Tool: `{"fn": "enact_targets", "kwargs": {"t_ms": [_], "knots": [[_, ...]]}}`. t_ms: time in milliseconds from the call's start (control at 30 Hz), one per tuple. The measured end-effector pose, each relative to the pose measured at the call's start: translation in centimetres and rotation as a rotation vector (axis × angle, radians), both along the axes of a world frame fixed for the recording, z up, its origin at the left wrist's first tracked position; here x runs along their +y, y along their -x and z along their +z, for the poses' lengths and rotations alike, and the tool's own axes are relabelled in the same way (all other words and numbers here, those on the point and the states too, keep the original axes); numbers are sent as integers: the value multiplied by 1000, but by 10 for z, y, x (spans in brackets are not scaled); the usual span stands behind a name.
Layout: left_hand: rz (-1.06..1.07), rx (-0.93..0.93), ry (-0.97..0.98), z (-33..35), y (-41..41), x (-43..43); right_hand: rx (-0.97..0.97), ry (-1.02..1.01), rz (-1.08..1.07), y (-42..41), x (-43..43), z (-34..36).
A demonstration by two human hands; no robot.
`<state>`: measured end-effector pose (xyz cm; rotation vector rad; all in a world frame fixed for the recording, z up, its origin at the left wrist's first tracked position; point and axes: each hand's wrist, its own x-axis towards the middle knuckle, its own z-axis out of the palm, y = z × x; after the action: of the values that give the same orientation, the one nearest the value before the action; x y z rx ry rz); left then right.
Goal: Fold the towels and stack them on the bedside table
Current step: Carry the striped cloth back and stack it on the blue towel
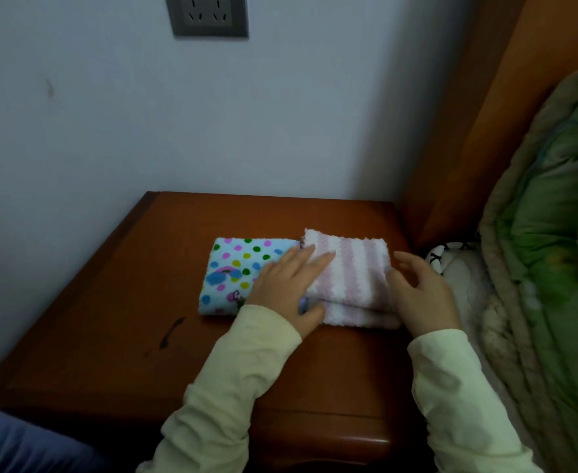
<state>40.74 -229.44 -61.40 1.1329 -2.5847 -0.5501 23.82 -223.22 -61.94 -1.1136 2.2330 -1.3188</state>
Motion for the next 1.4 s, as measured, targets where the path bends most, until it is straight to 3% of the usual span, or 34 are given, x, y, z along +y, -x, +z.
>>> {"fn": "enact_targets", "kwargs": {"t_ms": [167, 400, 567, 667, 733, 800, 933, 1000, 1233, 1400], "knots": [[-17, -272, -3, -10, 15, -7, 11, -181, -8, 7, 6, -3], [108, -170, 6, -1, 18, -3, -4, -269, -2, 9, 7, -2], [124, -153, 31, 5, 21, -1, -364, -87, 20, 4, 5, 3], [117, 71, -72, 0, 20, 1, -619, 102, 7, -1, 2, 5], [149, 206, -137, -1, 21, 4, -691, 191, 0, -1, 0, 3], [217, 206, -137, 0, 22, 5, -621, 203, -1, 1, -1, -2], [233, -176, 49, -2, 20, 1, -354, 115, -31, 6, 1, -7], [230, -284, 42, -2, 19, 2, -227, 58, -40, 8, 1, -11], [219, -385, 18, 0, 21, 6, -150, -28, -39, 13, 0, -14], [227, -338, 4, -1, 20, 5, -177, -40, -13, 13, 0, -14]]}}
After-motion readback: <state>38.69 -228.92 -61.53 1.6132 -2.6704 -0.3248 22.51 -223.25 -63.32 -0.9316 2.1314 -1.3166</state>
